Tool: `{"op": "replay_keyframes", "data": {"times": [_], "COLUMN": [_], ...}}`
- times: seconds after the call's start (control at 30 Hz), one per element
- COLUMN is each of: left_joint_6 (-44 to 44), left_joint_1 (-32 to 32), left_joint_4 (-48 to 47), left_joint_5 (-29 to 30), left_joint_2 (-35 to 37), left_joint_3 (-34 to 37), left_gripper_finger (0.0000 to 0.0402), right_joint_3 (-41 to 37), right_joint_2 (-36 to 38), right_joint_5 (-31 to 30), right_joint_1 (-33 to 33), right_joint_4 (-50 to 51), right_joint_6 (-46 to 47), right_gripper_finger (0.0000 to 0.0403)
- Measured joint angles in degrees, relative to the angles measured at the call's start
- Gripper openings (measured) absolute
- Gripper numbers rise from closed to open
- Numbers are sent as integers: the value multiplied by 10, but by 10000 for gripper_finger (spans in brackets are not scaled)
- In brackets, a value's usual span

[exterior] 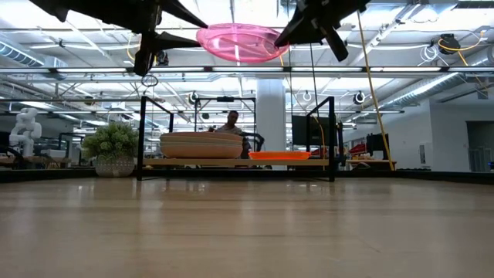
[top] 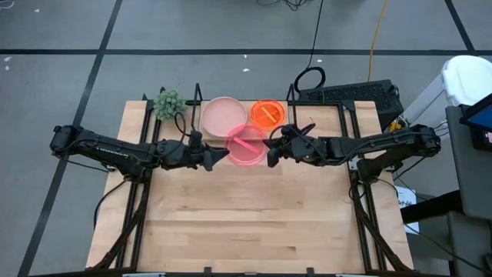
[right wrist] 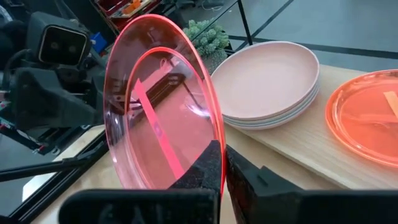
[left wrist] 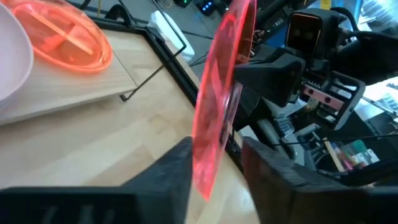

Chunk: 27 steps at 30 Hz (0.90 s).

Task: Place and stack plates onto a shelf
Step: Stack the red transparent plate on the orange transparent plate on the shelf

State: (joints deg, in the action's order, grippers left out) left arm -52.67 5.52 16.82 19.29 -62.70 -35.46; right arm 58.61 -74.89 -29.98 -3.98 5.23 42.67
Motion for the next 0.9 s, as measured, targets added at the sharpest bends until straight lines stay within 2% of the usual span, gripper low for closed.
{"op": "replay_keyframes", "data": {"times": [0.27, 0.43, 0.53, 0.77, 0.9], "left_joint_6": [21, 61, 83, 96, 139], "left_joint_1": [0, 0, -4, -29, -40], "left_joint_4": [-3, -21, -60, -135, -133], "left_joint_5": [1, 36, 55, 58, 57], "left_joint_2": [22, 56, 81, 132, 151], "left_joint_3": [0, 0, 0, 0, 0], "left_gripper_finger": [260, 329, 346, 349, 349], "right_joint_3": [0, 0, 0, 0, 0], "right_joint_2": [2, 11, 25, 48, 49], "right_joint_5": [0, -3, -5, -30, -30], "right_joint_1": [2, 2, 1, -12, -25], "right_joint_4": [4, 29, 58, 142, 167], "right_joint_6": [5, 33, 67, 186, 265], "right_gripper_finger": [1, 0, 0, 0, 0]}}
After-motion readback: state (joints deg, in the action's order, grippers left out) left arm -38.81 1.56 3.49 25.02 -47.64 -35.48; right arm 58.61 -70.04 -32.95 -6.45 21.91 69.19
